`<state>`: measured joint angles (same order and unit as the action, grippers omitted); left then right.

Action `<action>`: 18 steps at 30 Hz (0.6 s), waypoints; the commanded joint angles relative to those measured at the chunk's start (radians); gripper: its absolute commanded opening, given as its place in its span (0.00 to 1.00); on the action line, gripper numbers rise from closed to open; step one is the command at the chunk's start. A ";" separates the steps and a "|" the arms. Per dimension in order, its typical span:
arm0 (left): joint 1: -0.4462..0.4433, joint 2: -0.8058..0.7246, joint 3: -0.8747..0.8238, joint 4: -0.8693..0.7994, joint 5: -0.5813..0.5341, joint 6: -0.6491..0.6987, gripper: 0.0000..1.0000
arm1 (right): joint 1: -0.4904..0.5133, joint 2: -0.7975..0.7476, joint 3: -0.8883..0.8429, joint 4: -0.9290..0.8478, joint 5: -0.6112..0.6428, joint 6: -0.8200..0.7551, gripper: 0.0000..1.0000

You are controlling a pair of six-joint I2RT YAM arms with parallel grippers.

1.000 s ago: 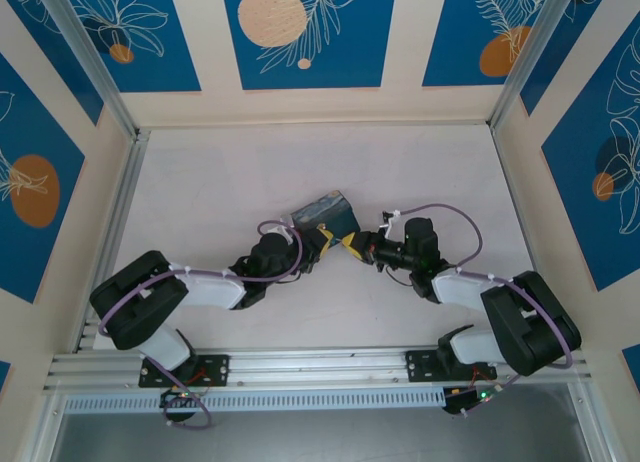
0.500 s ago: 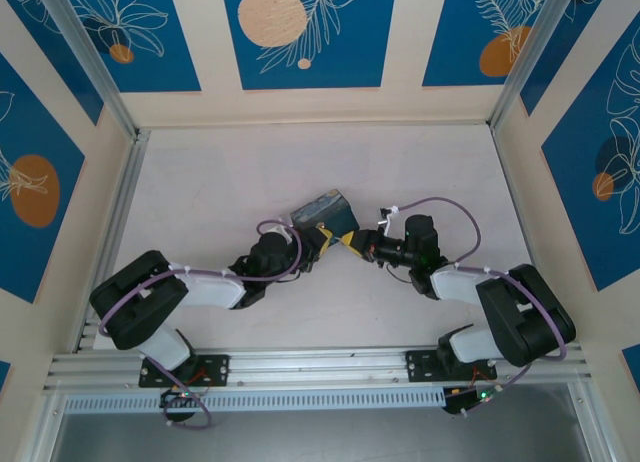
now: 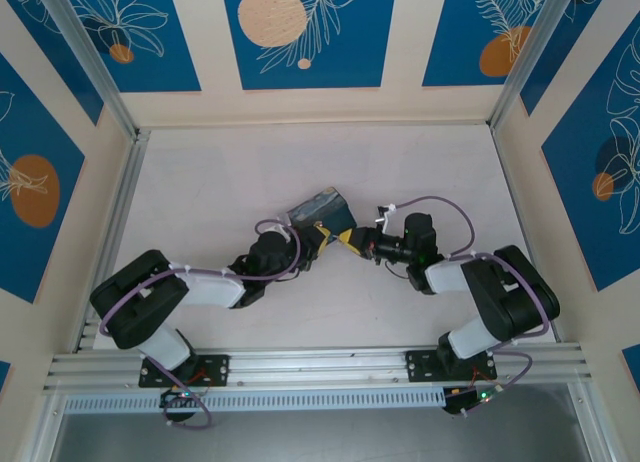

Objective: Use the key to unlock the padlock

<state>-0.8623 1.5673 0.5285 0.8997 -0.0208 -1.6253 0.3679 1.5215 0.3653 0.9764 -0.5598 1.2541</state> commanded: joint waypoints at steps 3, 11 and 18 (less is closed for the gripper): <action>-0.025 0.011 0.005 0.130 0.104 -0.008 0.00 | 0.011 0.037 0.071 0.078 -0.086 0.020 0.00; -0.025 0.017 0.011 0.165 0.065 -0.106 0.00 | -0.003 0.057 0.104 0.060 -0.115 0.020 0.00; -0.026 0.000 0.031 0.135 0.061 -0.117 0.00 | -0.018 0.064 0.144 0.045 -0.154 0.063 0.00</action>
<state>-0.8593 1.5745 0.5255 0.9607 -0.0734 -1.7378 0.3370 1.5726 0.4553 0.9791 -0.6518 1.2922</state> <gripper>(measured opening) 0.083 0.064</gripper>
